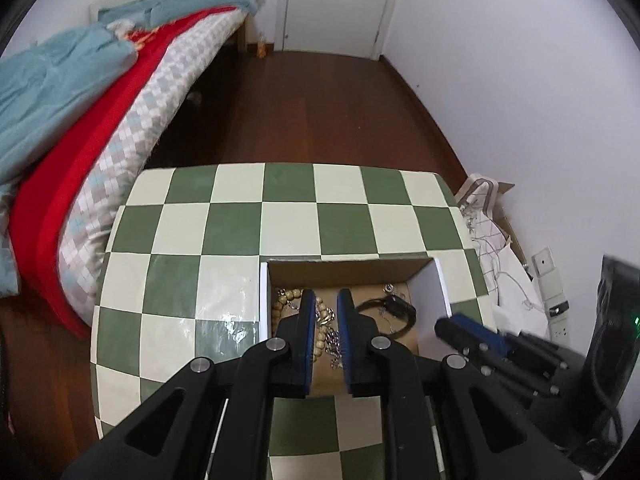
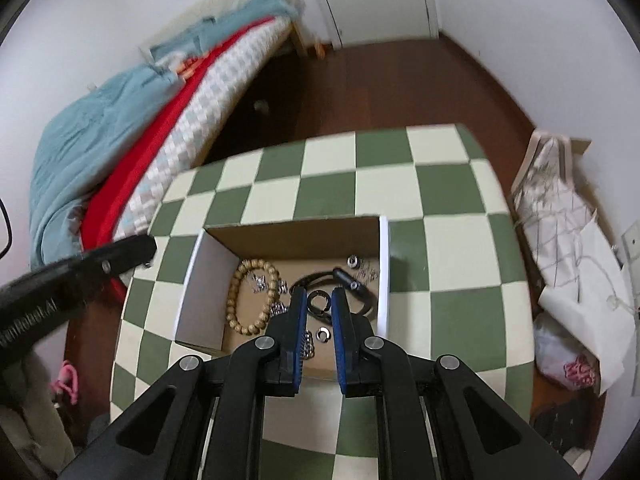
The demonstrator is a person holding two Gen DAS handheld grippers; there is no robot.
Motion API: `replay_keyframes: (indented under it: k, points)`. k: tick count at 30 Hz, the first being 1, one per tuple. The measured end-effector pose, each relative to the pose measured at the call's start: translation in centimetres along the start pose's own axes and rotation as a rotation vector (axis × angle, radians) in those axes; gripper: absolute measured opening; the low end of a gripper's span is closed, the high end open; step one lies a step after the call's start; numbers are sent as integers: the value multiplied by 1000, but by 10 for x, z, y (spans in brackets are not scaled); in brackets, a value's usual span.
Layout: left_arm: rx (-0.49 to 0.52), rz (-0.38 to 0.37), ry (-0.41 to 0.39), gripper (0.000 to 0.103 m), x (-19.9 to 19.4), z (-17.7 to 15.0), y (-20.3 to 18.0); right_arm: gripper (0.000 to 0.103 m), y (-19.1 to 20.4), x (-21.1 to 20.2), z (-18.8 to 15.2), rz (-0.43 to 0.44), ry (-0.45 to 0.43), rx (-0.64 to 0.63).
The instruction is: Organize jewelry
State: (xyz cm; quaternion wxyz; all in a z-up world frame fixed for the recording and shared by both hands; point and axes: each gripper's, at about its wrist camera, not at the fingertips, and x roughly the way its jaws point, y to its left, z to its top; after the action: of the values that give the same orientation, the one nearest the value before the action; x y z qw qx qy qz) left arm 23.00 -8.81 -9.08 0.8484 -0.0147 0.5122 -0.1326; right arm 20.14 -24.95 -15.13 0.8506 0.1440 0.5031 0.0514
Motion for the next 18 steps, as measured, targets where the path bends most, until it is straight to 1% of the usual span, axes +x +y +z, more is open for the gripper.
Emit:
replay_keyframes:
  k: [1,2,3,4,5,6,7,8,9,10,11,12,13,14,15,18]
  points:
    - [-6,1,11,19,3,3,2,14,-1,2,1,-2,15,2]
    - [-6,19,21,35,5,6,3,17,-1,3,3,-11,26,4]
    - [-6,39,20,46,6,8,4,31,-3,3,4,-16,33,9]
    - [-8,49,12,68,5,8,5,50,-4,2,5,-15,35,12]
    - [-12,64,-4,80,3,7,7,58,-3,1,5,-20,39,13]
    - [-12,67,-16,81,1,6,9,65,-2,-2,5,-30,38,7]
    - [-11,73,-19,81,0,6,10,65,-1,-4,5,-54,35,-4]
    - [-9,90,-19,84,-1,3,12,66,0,-6,5,-87,34,-13]
    - [-5,105,-19,88,-2,2,13,69,1,-8,4,-111,37,-17]
    - [3,125,-20,98,-2,-2,14,80,2,-10,3,-135,39,-17]
    - [12,146,-24,103,-4,-7,14,86,2,-12,2,-173,42,-20]
    - [19,162,-28,103,-5,-11,15,98,3,-14,-1,-206,44,-26]
    - [26,180,-30,103,-6,-17,15,100,3,-16,-2,-220,44,-29]
    - [32,202,-31,103,-7,-23,16,101,5,-18,-7,-254,50,-36]
    - [36,224,-27,103,-8,-30,17,101,5,-19,-10,-269,54,-37]
    - [22,234,-17,103,-15,-46,22,103,6,-27,-23,-306,53,-38]
